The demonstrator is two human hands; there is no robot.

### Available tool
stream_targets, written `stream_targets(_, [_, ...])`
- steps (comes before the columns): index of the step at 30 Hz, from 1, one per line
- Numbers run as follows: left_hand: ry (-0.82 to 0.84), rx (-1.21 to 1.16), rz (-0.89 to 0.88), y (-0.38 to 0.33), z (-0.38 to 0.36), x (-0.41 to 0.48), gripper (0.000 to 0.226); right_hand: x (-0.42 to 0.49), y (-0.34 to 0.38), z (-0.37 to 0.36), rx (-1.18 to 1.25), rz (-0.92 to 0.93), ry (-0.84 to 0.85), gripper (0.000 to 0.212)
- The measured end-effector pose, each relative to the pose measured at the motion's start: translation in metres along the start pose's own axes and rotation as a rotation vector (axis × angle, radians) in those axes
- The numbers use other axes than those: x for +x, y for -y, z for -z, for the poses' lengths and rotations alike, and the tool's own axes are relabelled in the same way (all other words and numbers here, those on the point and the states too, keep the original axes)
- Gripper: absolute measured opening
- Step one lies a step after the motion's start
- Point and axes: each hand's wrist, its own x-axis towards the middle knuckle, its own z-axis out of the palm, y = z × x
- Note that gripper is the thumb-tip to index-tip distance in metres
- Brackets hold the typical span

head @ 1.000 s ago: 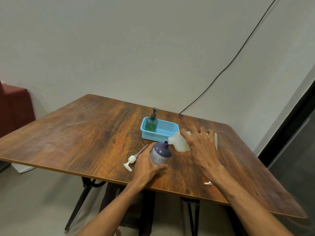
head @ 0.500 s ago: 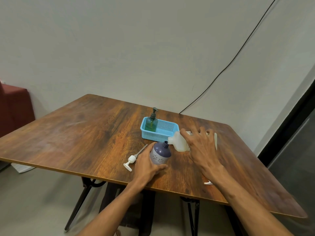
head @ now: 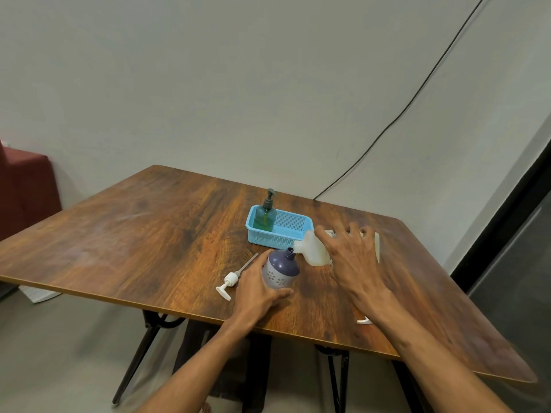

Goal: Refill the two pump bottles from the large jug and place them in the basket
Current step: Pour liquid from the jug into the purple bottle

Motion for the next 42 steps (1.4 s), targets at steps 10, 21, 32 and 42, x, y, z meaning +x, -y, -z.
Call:
stream_targets(10, [0.005, -0.007, 0.002, -0.0012, 0.0005, 0.0003, 0.086, 0.0007, -0.0002, 0.0012, -0.015, 0.004, 0.018, 0.076])
stream_targets(21, [0.001, 0.002, 0.008, -0.0004, 0.0001, 0.0013, 0.086, 0.0018, -0.0003, -0.0001, -0.003, 0.002, 0.025, 0.078])
stream_targets(32, [0.008, -0.012, 0.016, -0.0009, 0.0007, 0.0001, 0.088, 0.0016, -0.0002, 0.0002, -0.001, 0.013, 0.028, 0.075])
stream_targets(42, [0.010, -0.015, 0.001, -0.0025, 0.0021, -0.0001, 0.085, 0.0009, -0.0011, 0.0006, -0.011, 0.017, 0.018, 0.074])
